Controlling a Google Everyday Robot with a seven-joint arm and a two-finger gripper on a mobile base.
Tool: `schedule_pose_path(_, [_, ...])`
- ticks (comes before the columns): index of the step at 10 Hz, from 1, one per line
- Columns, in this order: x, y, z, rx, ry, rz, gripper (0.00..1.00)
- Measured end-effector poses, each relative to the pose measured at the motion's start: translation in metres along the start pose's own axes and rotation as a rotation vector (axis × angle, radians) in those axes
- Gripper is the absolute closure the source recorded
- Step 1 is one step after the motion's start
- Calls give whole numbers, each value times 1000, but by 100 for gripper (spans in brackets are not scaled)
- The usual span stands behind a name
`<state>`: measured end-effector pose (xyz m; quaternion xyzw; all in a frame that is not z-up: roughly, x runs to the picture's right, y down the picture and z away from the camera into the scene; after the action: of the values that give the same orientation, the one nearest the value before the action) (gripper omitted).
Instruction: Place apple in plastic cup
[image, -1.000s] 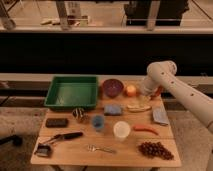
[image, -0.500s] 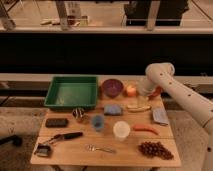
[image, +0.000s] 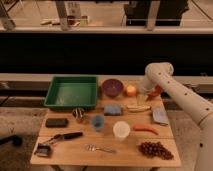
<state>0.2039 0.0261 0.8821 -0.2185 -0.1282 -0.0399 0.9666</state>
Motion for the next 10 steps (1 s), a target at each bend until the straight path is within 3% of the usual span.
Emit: schedule_pose_path(10, [-1,-53,52,68,-20,-43,20])
